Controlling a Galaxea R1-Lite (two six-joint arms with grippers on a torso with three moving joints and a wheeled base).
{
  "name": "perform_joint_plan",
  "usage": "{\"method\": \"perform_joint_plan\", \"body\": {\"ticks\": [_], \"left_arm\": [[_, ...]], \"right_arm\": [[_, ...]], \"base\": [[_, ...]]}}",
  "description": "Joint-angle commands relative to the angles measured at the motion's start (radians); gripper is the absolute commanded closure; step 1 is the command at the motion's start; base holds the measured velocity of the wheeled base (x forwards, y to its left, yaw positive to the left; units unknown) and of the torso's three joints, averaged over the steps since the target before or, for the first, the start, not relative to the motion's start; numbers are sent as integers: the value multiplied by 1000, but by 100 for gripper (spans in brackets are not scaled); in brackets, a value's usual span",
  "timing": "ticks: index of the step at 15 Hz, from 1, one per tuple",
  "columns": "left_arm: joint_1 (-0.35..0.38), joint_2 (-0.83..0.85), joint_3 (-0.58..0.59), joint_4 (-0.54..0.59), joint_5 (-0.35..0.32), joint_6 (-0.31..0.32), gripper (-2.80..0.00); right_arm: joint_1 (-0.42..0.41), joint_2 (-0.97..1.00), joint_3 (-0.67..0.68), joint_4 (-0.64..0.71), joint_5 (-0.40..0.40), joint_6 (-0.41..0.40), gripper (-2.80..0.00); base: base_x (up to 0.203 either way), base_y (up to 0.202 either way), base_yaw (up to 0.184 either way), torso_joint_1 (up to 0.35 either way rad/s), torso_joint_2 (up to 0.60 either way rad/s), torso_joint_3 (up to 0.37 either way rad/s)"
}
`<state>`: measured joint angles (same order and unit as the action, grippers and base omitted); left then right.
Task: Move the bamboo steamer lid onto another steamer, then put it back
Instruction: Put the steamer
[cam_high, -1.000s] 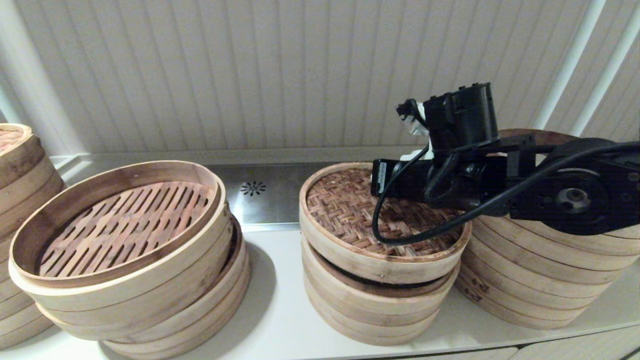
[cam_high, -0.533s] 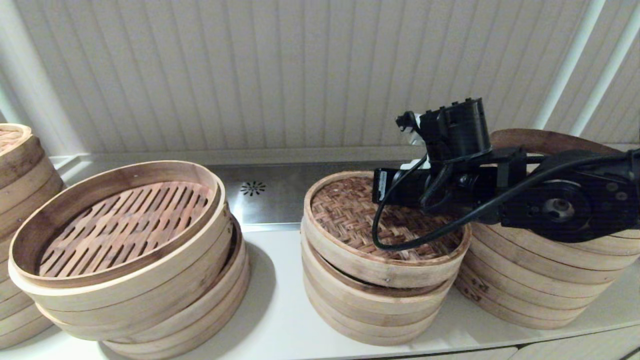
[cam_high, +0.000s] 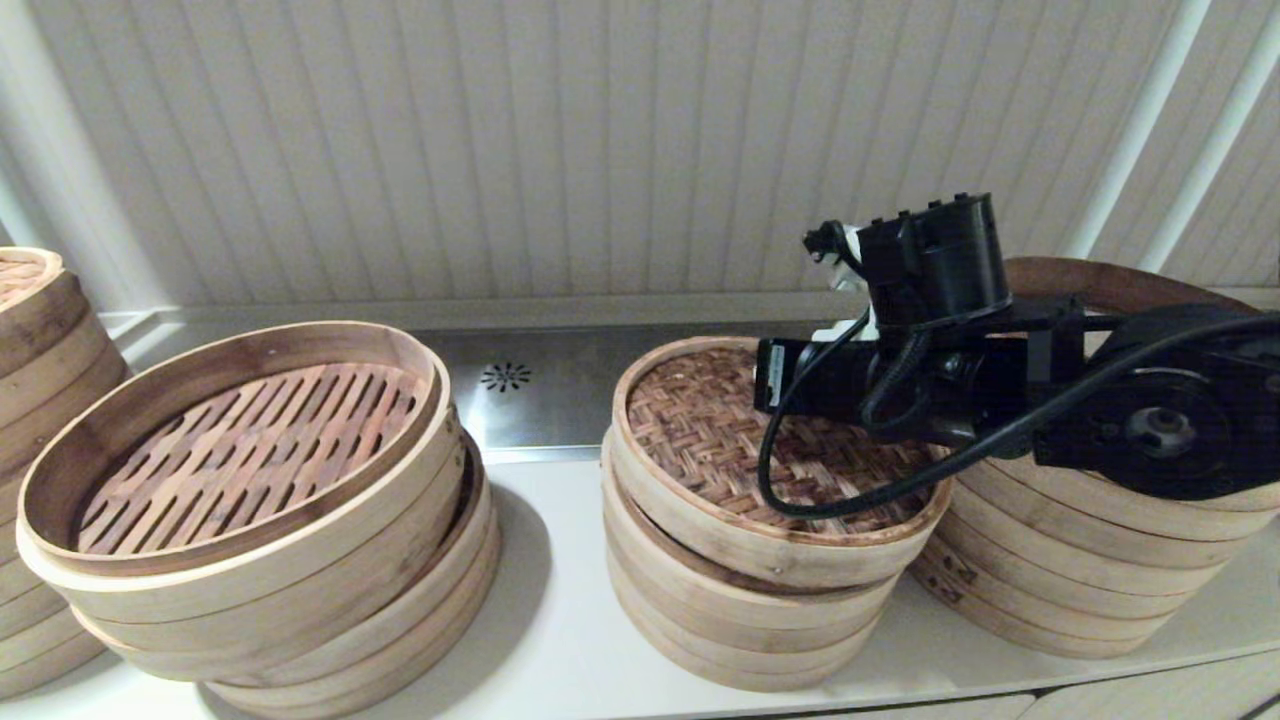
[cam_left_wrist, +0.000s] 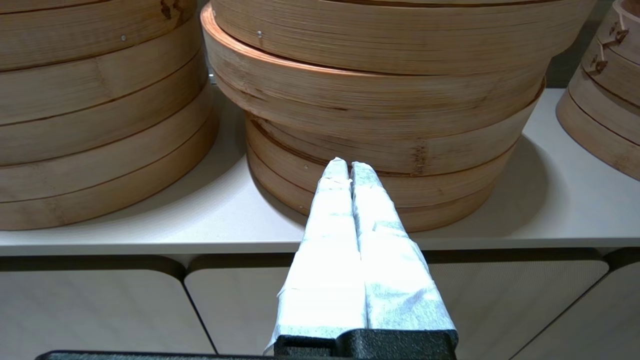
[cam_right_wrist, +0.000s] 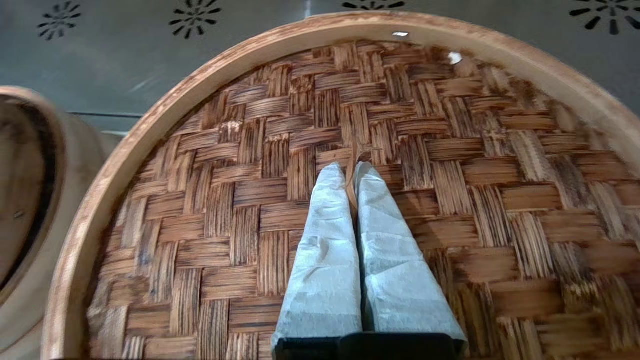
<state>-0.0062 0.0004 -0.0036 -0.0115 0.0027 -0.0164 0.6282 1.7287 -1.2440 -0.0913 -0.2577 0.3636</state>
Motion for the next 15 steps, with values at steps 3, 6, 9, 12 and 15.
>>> {"method": "perform_joint_plan", "body": {"ticks": [3,6,9,12,15], "left_arm": [[0,1,1,-1,0,0,0],[0,1,-1,-1,0,0,0],[0,0,-1,0,0,0,0],[0,0,1,-1,0,0,0],[0,1,0,-1,0,0,0]], "right_arm": [[19,-14,6,-1,-2,0,0],[31,-8,14,-2,-3,0,0],[27,-1,15,-2,-2,1,0],[26,4,18,-2,-3,0,0],[16,25,14,-2,-2,1,0]], "base": [[0,0,0,0,0,0],[0,0,0,0,0,0],[0,0,0,0,0,0],[0,0,0,0,0,0],[0,0,0,0,0,0]]}}
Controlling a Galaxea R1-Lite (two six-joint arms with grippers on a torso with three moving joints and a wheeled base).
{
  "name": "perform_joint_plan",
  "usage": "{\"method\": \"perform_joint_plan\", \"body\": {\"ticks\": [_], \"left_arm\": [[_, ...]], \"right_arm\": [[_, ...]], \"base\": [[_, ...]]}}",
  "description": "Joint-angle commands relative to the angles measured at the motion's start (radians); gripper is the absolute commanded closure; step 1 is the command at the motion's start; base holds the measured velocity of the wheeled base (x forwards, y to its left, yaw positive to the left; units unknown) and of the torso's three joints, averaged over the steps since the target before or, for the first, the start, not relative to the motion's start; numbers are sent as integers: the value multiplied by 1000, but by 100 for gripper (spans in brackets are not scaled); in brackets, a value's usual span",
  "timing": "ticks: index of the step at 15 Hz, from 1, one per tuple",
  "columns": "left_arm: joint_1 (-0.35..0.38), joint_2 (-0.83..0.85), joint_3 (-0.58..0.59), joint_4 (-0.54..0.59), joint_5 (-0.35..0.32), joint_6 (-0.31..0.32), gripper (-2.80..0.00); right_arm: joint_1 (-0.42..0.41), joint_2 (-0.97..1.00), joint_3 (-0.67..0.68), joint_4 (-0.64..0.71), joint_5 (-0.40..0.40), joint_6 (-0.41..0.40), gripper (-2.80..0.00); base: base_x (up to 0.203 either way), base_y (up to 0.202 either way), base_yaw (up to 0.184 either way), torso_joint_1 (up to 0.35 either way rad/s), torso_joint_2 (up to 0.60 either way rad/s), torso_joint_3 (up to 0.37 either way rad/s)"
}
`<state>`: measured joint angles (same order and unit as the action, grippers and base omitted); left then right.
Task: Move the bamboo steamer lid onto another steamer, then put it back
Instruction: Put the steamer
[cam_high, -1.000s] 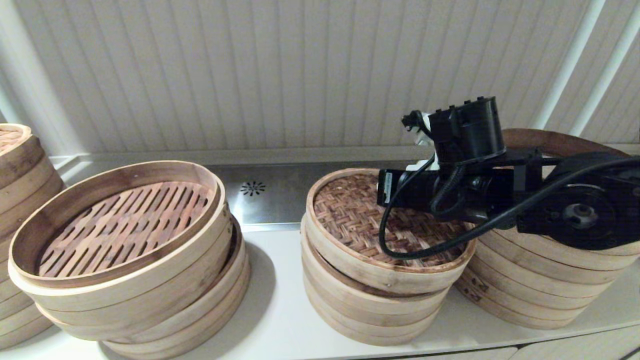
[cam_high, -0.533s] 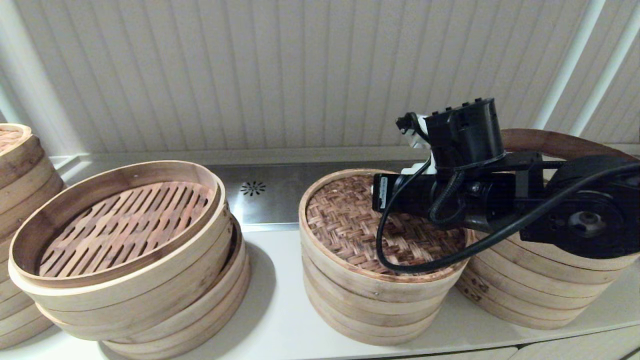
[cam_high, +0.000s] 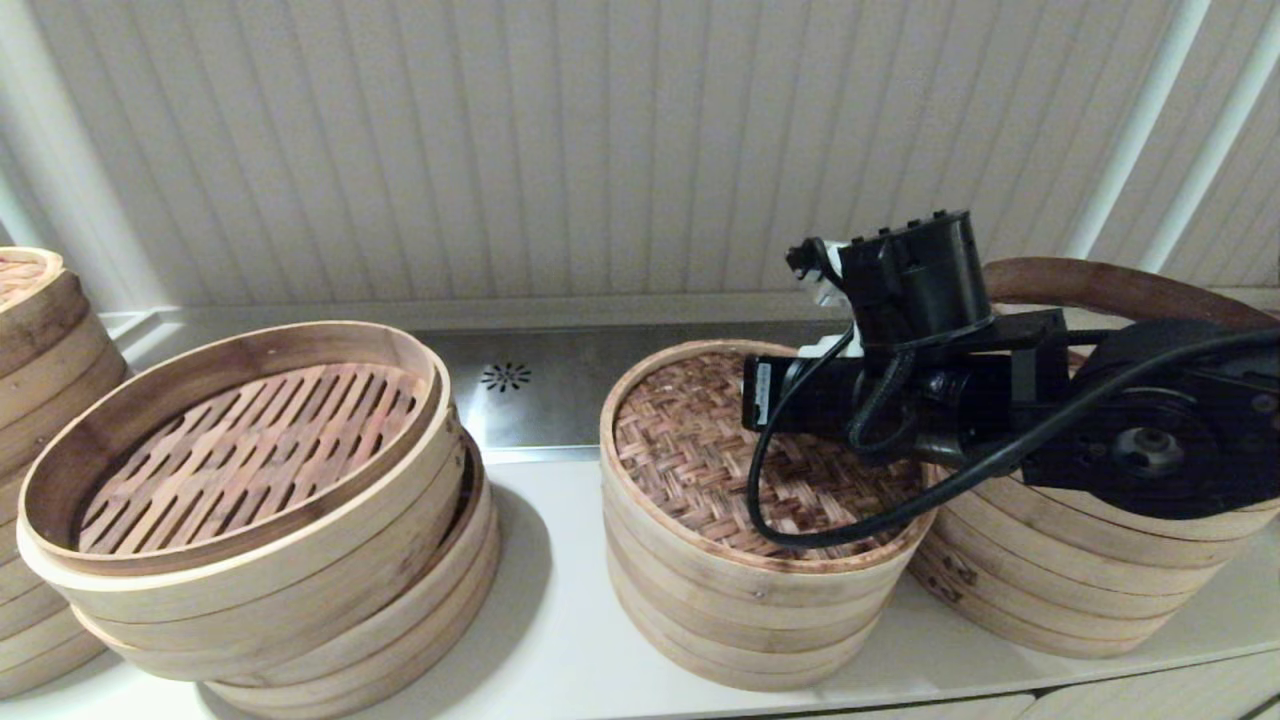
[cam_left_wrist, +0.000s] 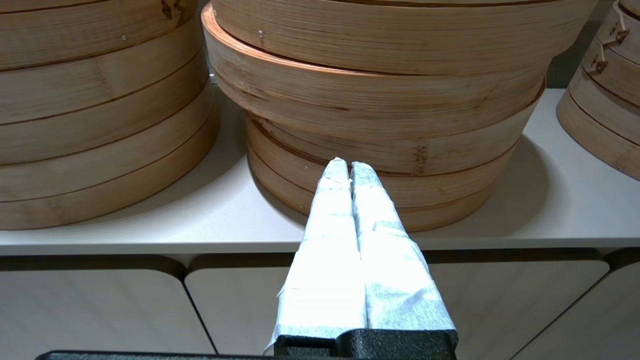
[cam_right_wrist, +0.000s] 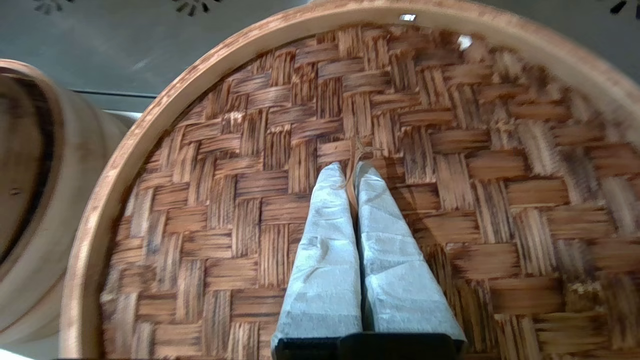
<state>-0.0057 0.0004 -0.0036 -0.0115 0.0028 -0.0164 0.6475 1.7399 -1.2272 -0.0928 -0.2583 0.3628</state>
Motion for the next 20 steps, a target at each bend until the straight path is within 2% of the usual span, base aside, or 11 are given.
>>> {"method": "perform_joint_plan", "body": {"ticks": [1,10,11,16,20], "left_arm": [[0,0,1,-1,0,0,0],[0,1,0,-1,0,0,0],[0,1,1,-1,0,0,0],[0,1,1,-1,0,0,0],[0,0,0,-1,0,0,0]], "right_arm": [[-3,15,-5,-1,-1,2,0],[-1,13,-2,-13,-11,-1,0],[0,15,0,-25,-25,-2,-280],[2,-5,-3,-25,-36,-19,-280],[-2,-156,-16,-15,-37,-45,-280]], "base": [[0,0,0,0,0,0],[0,0,0,0,0,0],[0,0,0,0,0,0],[0,0,0,0,0,0],[0,0,0,0,0,0]]}}
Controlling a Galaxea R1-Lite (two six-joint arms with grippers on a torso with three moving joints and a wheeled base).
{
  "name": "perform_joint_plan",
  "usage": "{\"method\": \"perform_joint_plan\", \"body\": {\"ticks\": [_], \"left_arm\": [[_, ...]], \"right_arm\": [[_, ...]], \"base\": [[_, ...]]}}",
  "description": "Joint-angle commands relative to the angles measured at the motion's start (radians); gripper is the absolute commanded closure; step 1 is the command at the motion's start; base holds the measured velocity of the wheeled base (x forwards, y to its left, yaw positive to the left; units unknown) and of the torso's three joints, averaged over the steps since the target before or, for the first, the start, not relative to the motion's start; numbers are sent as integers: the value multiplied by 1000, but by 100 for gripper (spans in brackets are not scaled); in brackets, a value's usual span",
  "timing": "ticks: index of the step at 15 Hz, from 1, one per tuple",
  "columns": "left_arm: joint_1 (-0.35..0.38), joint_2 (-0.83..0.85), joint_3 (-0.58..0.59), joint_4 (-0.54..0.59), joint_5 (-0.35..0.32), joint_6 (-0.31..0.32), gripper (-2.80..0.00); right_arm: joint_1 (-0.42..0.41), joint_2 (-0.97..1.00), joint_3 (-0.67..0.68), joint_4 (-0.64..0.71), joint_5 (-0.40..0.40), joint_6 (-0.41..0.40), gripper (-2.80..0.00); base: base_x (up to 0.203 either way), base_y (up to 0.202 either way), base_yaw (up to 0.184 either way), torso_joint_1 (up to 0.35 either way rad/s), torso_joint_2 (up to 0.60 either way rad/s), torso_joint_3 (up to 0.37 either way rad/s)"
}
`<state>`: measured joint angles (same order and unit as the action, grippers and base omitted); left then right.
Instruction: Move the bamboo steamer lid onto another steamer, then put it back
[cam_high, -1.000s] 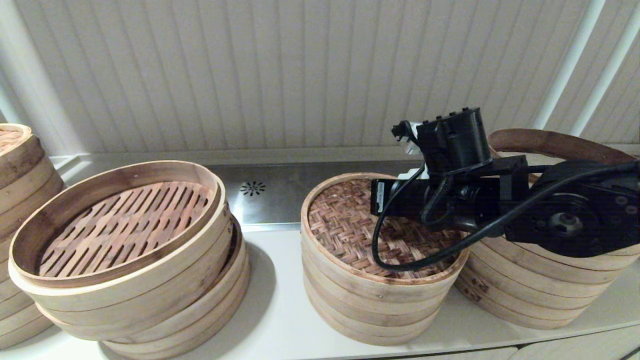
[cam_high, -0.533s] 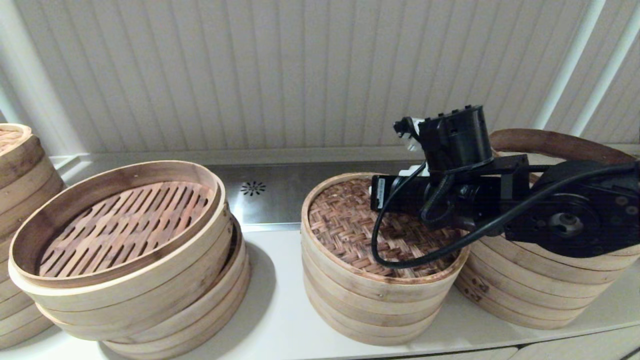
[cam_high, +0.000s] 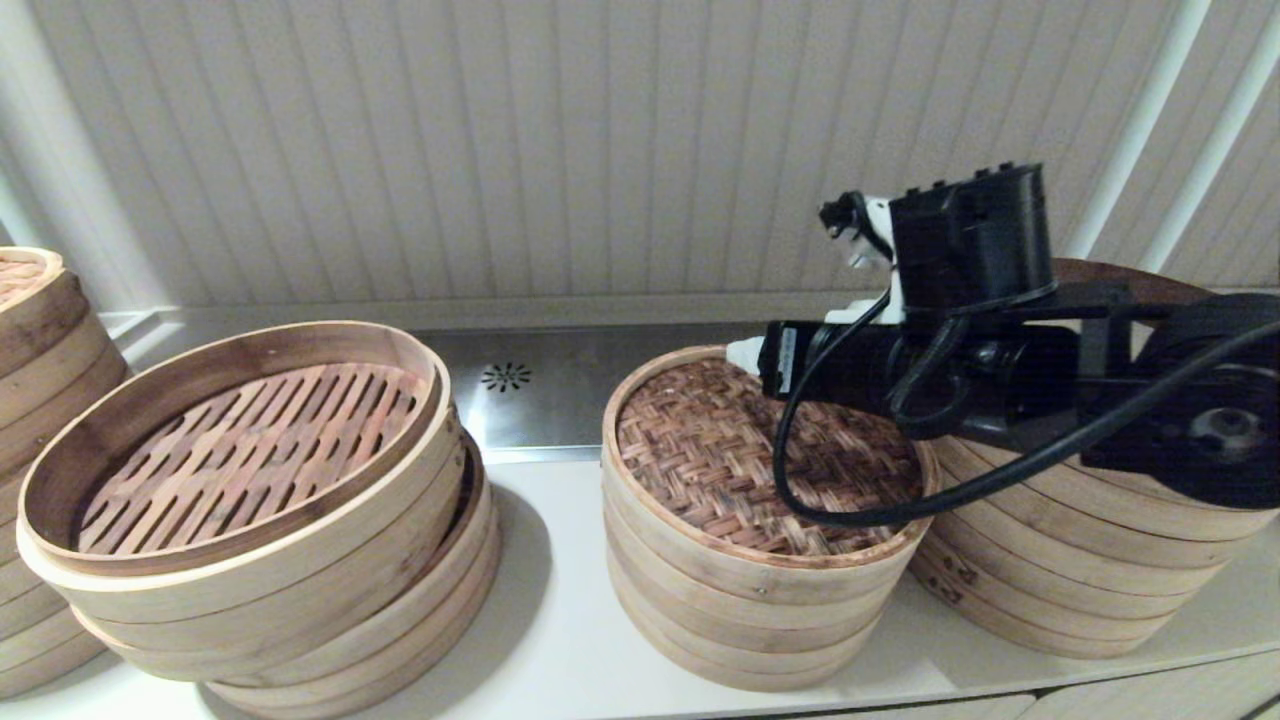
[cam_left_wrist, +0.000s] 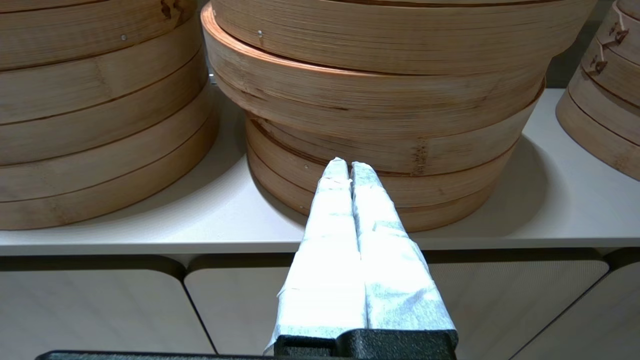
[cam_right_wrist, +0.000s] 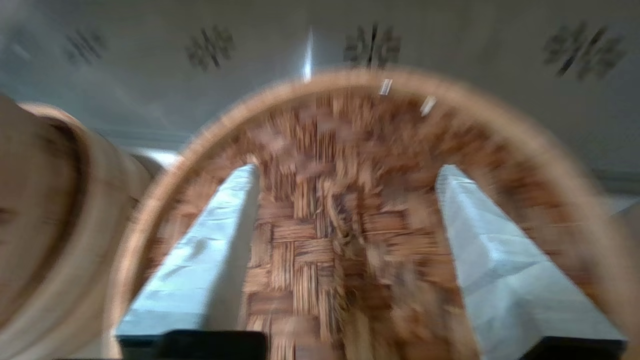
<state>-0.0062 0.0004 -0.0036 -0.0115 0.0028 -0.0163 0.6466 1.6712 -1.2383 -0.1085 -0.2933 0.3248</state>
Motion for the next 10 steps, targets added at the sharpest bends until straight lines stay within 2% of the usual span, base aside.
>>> {"method": "perform_joint_plan", "body": {"ticks": [1,2,3,5,7,10], "left_arm": [[0,1,-1,-1,0,-1,0],[0,0,0,-1,0,-1,0],[0,0,0,-1,0,-1,0],[0,0,0,-1,0,-1,0],[0,1,0,-1,0,-1,0],[0,1,0,1,0,-1,0]], "right_arm": [[-2,-139,-12,4,-3,-23,-280],[-6,-188,-26,20,-4,-36,-280],[-19,-241,-49,61,-5,-50,0],[-82,-334,-89,123,-7,-94,0],[-186,-410,-123,156,-7,-165,0],[-332,-515,-206,298,-4,-226,0]], "base": [[0,0,0,0,0,0],[0,0,0,0,0,0],[0,0,0,0,0,0],[0,0,0,0,0,0],[0,0,0,0,0,0],[0,0,0,0,0,0]]}}
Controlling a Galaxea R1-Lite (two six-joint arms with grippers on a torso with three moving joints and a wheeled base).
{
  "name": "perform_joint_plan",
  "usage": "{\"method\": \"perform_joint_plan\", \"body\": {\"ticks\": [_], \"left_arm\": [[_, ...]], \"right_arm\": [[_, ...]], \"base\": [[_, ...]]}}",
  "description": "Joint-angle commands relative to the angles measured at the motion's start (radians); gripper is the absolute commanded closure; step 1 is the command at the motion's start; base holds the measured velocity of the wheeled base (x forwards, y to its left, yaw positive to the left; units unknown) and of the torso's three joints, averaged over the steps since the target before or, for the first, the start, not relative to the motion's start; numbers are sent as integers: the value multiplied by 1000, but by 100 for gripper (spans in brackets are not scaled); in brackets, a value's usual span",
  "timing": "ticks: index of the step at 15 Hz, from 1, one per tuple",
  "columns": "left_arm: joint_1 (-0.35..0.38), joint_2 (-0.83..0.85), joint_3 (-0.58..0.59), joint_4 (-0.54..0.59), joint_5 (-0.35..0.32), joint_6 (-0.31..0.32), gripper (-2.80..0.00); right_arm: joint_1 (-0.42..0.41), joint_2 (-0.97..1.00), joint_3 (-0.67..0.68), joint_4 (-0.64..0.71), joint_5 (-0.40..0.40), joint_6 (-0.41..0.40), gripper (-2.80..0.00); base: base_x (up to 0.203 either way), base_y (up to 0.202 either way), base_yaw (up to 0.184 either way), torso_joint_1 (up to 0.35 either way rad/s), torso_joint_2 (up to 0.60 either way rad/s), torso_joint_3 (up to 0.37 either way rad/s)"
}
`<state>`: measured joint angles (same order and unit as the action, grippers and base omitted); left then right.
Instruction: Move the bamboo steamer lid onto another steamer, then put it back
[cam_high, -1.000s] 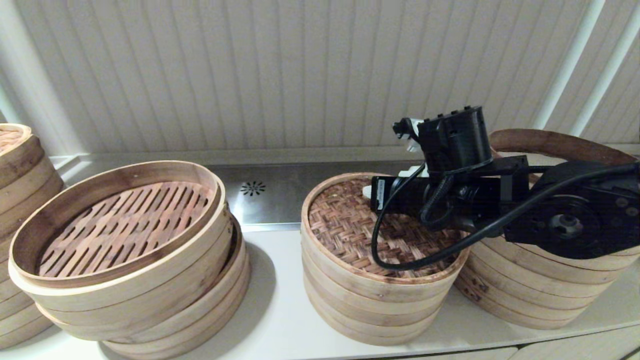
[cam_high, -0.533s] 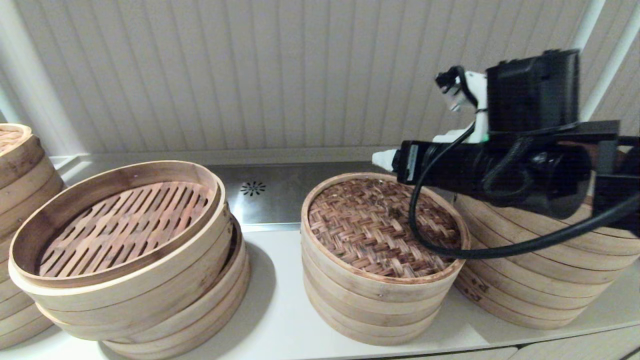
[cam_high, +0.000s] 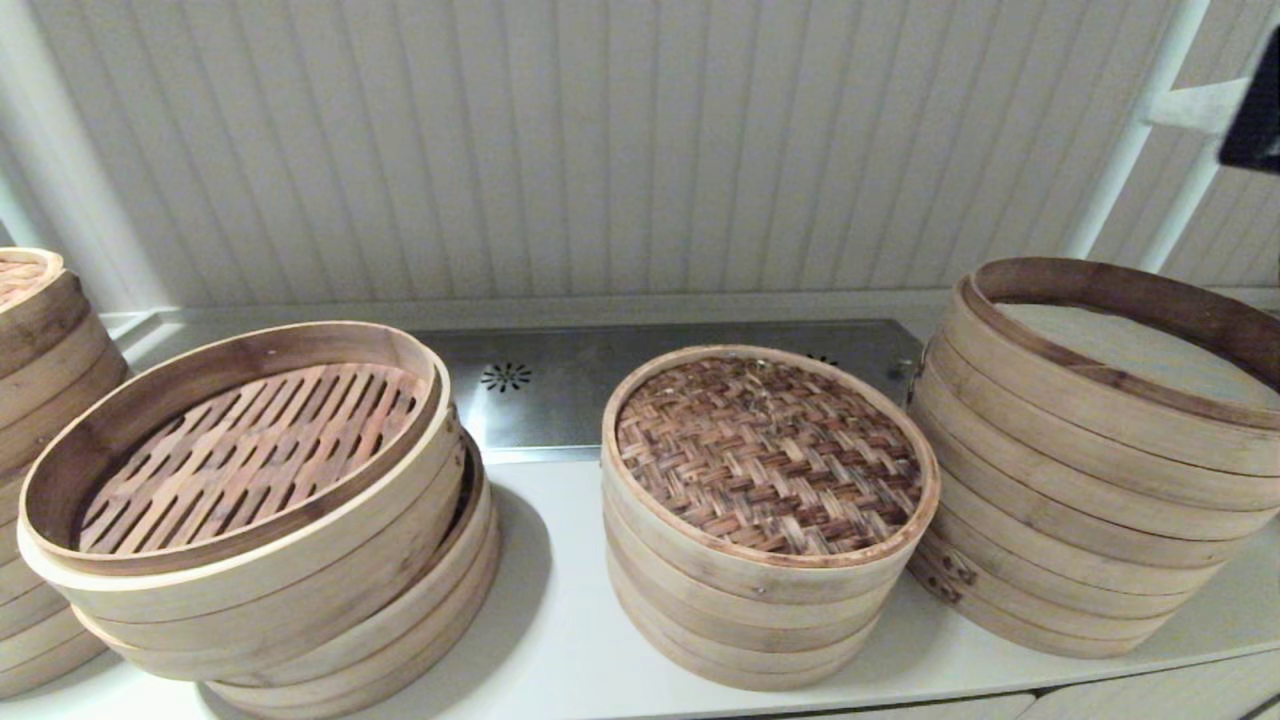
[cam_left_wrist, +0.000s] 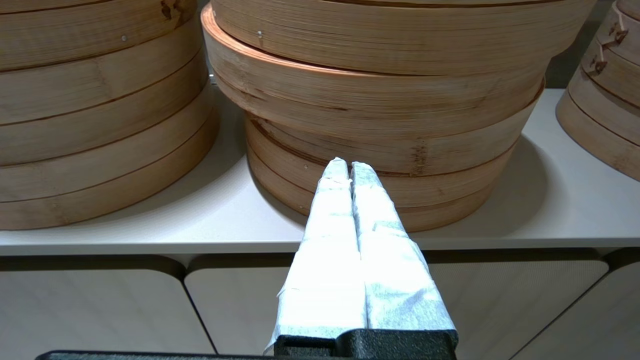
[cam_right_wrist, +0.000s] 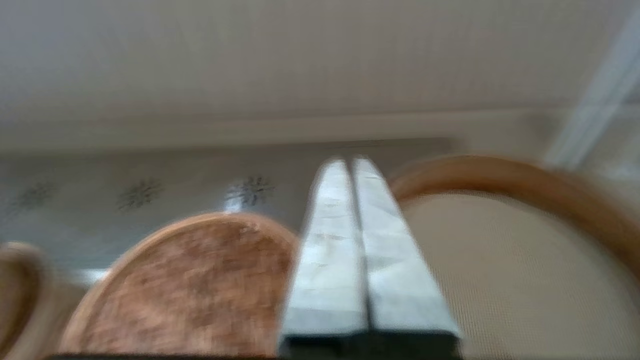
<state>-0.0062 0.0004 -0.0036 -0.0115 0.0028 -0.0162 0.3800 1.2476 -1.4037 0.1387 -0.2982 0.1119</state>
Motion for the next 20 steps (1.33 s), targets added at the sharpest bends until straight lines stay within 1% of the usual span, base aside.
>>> {"method": "perform_joint_plan", "body": {"ticks": [1,4,6,7,11,14,15,18,20], "left_arm": [[0,0,1,-1,0,-1,0],[0,1,1,-1,0,-1,0],[0,1,1,-1,0,-1,0],[0,1,-1,-1,0,-1,0],[0,0,1,0,0,-1,0],[0,1,0,0,0,-1,0],[0,1,1,-1,0,-1,0],[0,1,1,-1,0,-1,0],[0,0,0,0,0,-1,0]], "right_arm": [[-84,-120,-59,82,3,-37,0],[-112,-218,-68,187,-1,-123,0],[-165,-299,-57,257,-1,-146,0],[-175,-345,-27,270,3,-149,0],[-189,-592,273,286,-7,-137,0],[-198,-759,513,289,-41,-109,0],[-209,-793,574,289,-49,-102,0],[-278,-861,752,274,-50,-65,0],[-282,-917,894,212,-43,-43,0]], "base": [[0,0,0,0,0,0],[0,0,0,0,0,0],[0,0,0,0,0,0],[0,0,0,0,0,0],[0,0,0,0,0,0],[0,0,0,0,0,0],[0,0,0,0,0,0],[0,0,0,0,0,0],[0,0,0,0,0,0]]}}
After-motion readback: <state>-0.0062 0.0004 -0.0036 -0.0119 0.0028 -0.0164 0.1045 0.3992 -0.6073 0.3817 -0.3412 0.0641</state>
